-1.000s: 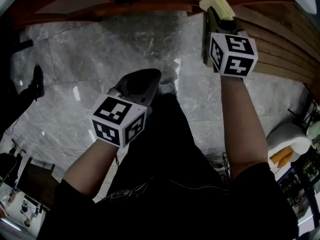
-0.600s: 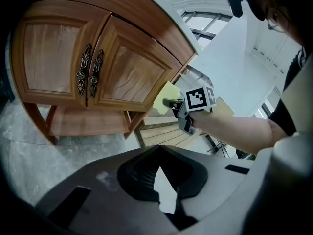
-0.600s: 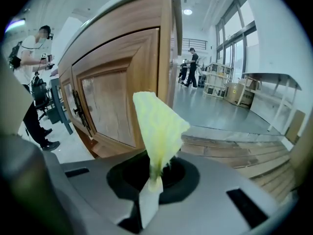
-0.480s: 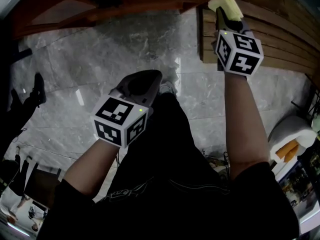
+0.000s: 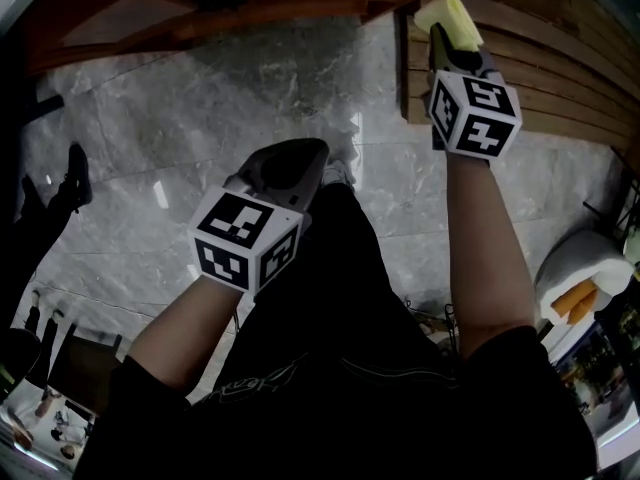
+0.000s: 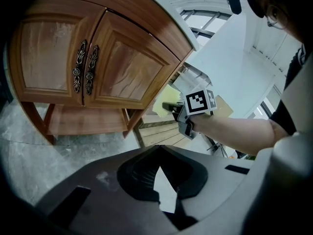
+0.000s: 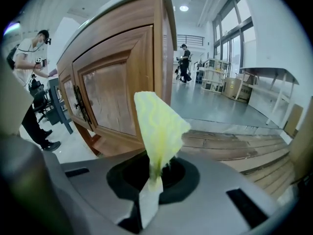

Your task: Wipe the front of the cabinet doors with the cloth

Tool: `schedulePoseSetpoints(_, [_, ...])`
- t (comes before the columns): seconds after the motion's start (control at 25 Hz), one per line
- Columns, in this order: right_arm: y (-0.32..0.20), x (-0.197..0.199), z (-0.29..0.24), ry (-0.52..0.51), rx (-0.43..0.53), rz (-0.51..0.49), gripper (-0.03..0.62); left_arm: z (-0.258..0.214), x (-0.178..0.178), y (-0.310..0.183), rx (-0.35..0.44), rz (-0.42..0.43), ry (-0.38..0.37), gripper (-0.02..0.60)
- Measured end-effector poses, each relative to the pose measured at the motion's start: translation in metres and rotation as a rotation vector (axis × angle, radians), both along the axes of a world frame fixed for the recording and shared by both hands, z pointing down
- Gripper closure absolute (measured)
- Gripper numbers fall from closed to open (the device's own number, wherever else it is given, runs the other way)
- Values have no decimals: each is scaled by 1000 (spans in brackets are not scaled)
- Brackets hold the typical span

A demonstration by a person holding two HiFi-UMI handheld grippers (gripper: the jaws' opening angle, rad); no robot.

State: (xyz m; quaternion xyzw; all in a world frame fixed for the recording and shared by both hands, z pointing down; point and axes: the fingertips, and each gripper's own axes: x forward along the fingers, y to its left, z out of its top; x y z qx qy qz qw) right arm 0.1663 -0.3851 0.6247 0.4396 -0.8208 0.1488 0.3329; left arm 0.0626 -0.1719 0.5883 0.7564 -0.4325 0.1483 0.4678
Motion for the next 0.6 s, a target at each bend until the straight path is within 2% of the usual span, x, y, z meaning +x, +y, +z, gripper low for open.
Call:
schedulePoseSetpoints(0.24, [19,-35,13,-4,-37,-56,553,8,-31,5,0,-54,-28,575])
schedulePoseSetpoints(0.6, [54,-124,34,-4,-84,-235,553,18,-86,27,-19,-182,-40,575])
